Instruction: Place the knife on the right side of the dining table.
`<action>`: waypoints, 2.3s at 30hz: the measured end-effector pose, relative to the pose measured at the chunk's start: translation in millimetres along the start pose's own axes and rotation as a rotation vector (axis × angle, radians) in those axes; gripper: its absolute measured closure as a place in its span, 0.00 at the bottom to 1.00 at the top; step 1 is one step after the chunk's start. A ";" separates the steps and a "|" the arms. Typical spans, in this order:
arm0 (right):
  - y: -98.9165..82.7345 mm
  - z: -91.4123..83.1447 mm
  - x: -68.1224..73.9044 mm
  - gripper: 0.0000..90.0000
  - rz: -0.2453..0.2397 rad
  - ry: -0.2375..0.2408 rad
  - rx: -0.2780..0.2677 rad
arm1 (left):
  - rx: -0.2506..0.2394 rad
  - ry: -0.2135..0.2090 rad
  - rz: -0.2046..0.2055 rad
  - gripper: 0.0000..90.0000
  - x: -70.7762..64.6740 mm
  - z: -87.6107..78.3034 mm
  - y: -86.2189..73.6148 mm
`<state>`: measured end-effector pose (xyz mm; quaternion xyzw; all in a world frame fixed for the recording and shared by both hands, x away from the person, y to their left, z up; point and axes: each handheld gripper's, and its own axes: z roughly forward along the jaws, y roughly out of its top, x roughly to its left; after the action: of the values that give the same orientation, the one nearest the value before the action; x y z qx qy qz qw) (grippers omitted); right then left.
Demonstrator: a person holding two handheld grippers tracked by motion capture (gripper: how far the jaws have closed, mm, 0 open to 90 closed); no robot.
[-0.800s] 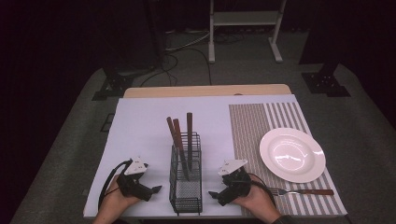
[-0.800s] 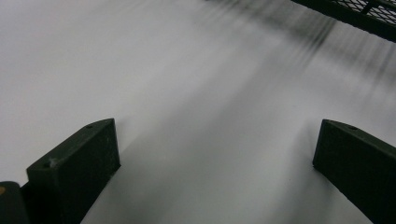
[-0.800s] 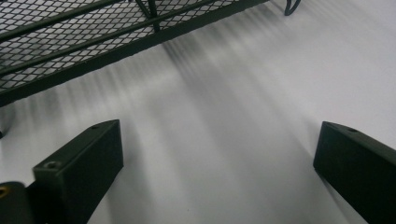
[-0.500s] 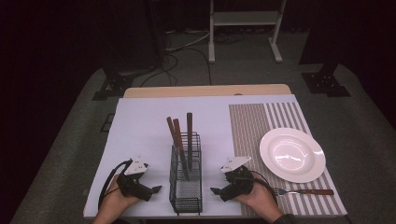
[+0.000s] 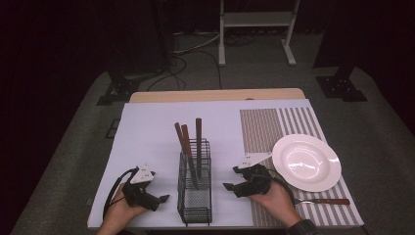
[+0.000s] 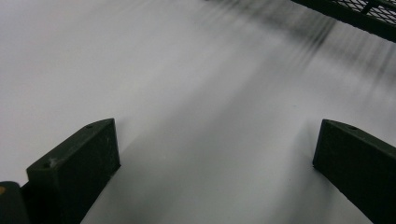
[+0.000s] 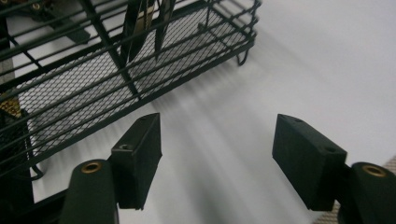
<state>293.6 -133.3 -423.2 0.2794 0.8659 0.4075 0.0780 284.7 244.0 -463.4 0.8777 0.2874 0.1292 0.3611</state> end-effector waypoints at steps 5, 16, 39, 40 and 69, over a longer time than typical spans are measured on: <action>6.5 -9.8 -7.3 0.39 0.008 -0.004 -0.035 | 0.002 -0.001 0.001 0.00 0.1 -0.1 0.0; 41.7 -34.8 -13.5 0.47 -0.011 0.016 -0.135 | 0.002 -0.001 0.001 0.00 0.2 -0.1 0.0; 96.3 -51.7 -19.4 0.49 -0.024 0.060 -0.263 | 0.000 -0.002 -0.002 0.00 0.0 -0.1 0.0; 99.7 -50.2 -20.2 0.48 -0.021 0.067 -0.268 | 0.001 -0.002 -0.002 0.00 0.0 -0.1 0.0; 145.4 4.3 -43.8 0.46 0.008 0.198 -0.325 | -0.001 -0.002 -0.003 0.00 0.0 0.1 0.0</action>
<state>392.7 -80.1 -321.1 0.2252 0.7909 0.5679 0.0350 284.7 244.0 -463.5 0.8772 0.2881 0.1281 0.3621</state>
